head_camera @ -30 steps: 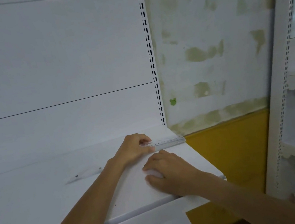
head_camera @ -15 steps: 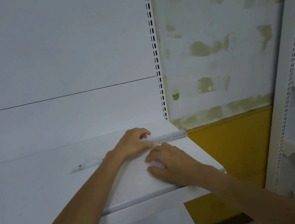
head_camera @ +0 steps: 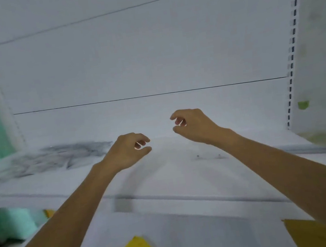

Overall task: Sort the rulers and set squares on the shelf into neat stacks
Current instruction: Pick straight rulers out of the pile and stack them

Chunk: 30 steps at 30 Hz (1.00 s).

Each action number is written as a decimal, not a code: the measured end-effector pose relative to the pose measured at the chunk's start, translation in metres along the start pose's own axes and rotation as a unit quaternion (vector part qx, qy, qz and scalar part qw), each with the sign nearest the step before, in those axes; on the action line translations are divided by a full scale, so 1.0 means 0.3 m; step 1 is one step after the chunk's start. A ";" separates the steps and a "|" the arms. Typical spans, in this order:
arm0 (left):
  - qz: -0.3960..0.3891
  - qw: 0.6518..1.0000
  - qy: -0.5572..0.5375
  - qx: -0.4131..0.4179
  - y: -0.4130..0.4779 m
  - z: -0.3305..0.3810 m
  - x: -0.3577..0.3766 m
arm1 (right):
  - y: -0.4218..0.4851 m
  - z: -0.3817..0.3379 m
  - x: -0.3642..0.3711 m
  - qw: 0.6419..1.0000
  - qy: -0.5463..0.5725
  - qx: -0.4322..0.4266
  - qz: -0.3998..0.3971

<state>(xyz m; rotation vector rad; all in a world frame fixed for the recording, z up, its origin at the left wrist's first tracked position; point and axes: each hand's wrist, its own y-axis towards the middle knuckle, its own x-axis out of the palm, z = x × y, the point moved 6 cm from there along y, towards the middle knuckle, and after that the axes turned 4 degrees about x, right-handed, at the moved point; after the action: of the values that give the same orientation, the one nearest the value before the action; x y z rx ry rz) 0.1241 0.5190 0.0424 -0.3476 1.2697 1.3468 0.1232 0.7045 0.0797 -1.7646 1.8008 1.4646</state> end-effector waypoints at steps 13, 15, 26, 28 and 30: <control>0.047 0.987 0.072 -0.133 -0.544 -0.773 -0.590 | 0.189 -0.695 0.734 0.995 0.038 -0.040 -0.086; 0.043 0.986 0.067 -0.145 -0.589 -0.852 -0.622 | 0.199 -0.733 0.810 0.994 0.044 -0.032 -0.094; 0.051 0.987 0.034 -0.145 -0.601 -1.186 -0.644 | 0.387 -0.828 1.048 0.992 -0.010 -0.037 -0.123; 0.056 0.988 0.027 -0.144 -0.559 -1.240 -0.639 | 0.452 -0.815 1.070 0.991 -0.021 -0.036 -0.124; 0.060 0.988 0.027 -0.138 -0.516 -1.294 -0.641 | 0.522 -0.798 1.098 0.990 -0.039 -0.031 -0.136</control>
<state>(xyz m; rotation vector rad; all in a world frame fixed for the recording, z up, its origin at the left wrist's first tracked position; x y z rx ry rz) 0.1231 0.0621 -0.0118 -0.5081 1.1640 1.6307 0.0180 0.2846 0.0253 -1.8663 1.4260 1.4691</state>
